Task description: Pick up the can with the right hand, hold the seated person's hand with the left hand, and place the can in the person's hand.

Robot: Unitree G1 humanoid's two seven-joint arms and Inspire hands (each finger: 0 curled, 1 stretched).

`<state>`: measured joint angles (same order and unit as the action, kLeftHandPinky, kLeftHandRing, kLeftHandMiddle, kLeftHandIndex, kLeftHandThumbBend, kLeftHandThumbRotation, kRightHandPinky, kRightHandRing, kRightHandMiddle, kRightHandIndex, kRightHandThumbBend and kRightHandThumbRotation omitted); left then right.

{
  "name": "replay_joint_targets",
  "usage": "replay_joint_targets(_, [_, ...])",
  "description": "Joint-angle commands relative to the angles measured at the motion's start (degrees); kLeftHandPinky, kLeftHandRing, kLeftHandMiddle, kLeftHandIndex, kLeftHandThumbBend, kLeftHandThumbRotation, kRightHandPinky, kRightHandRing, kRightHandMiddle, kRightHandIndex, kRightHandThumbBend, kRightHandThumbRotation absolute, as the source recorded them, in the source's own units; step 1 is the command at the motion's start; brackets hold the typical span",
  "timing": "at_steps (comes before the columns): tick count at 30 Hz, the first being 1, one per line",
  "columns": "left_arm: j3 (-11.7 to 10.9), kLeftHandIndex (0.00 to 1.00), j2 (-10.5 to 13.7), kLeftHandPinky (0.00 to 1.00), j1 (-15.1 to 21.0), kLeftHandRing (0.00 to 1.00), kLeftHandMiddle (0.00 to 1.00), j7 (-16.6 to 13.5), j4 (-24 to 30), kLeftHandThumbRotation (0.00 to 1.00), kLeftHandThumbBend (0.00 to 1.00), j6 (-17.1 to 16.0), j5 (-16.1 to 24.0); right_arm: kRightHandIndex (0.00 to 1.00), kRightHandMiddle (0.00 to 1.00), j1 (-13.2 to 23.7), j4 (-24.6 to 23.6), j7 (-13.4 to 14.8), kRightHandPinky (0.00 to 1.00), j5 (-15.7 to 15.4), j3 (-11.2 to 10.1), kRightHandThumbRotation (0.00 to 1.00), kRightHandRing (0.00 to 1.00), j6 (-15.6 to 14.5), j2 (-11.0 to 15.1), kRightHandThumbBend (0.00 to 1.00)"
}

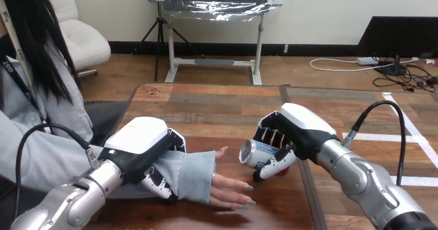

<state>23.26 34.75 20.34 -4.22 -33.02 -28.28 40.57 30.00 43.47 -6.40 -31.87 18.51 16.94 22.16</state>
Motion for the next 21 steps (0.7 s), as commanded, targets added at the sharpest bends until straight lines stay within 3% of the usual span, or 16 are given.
replay_joint_targets(1, [-2.84,0.42,-1.43,0.31,3.46,0.35,0.4,-0.63,5.92,0.0,0.9,-0.48,-2.26,0.48,0.49,6.0,-2.07,0.53,0.38,-0.35,0.21,0.0,0.42,0.12,-0.53,0.84])
replay_joint_targets(21, [-3.1,0.39,-1.5,0.31,2.87,0.33,0.38,0.46,8.95,0.0,0.89,0.54,-2.08,0.48,0.48,4.74,-4.32,0.02,0.43,-1.76,2.33,0.0,0.44,1.74,-1.04,0.84])
